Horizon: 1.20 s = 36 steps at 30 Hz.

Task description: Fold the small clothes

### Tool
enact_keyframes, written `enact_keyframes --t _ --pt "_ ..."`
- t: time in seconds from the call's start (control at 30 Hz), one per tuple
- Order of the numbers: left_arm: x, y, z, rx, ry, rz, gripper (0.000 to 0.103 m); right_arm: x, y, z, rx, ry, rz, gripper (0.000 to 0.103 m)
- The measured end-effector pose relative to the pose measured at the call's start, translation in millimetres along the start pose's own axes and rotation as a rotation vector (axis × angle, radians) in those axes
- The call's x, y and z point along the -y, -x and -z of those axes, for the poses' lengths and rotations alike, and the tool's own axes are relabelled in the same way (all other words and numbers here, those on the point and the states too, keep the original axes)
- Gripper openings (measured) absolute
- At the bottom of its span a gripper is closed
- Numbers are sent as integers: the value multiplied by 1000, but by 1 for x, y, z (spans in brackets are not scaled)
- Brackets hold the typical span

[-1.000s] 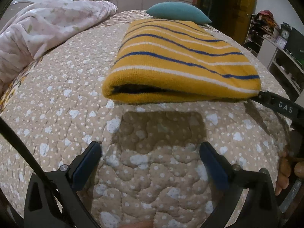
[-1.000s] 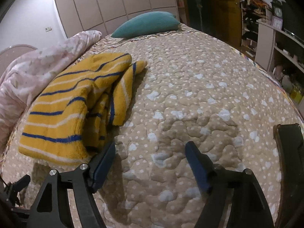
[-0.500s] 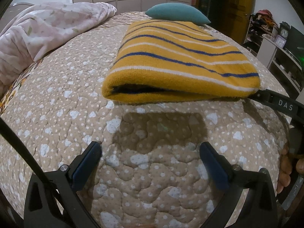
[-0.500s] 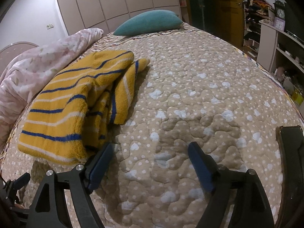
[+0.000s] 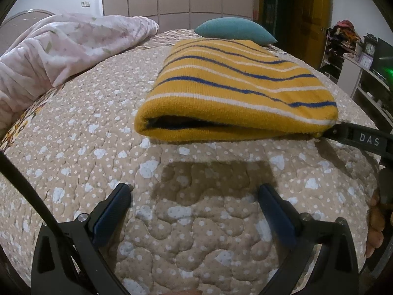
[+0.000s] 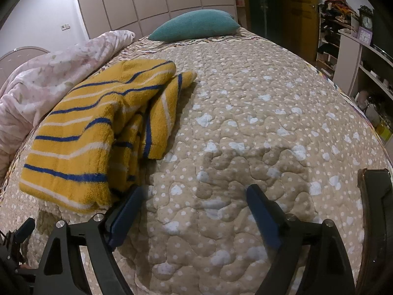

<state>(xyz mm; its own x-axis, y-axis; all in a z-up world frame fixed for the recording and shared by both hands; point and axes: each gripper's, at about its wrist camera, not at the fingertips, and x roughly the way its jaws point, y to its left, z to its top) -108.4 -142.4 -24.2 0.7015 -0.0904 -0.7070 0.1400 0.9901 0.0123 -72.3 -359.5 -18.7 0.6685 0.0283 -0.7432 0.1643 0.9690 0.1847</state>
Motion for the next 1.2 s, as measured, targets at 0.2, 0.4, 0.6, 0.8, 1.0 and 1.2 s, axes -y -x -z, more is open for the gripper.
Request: enact_keyframes --t 0.2,0.4,0.6,0.8,1.0,1.2 --pt "-5 1 1 -2 4 32 103 -3 -2 0 -2 8 18 91" --pt "-7 -2 -4 -33 -11 31 103 -2 -2 0 0 7 19 91" --pt "-10 -7 -12 -84 -11 30 103 -6 0 3 4 6 33 91" --pt "-10 -6 -10 -83 -9 28 103 -6 4 5 12 -4 39 91" --pt "-9 -8 -15 -134 5 9 103 -16 17 23 26 19 125 91" --pt "-10 -8 -14 -122 6 9 103 -17 18 26 32 15 137 94"
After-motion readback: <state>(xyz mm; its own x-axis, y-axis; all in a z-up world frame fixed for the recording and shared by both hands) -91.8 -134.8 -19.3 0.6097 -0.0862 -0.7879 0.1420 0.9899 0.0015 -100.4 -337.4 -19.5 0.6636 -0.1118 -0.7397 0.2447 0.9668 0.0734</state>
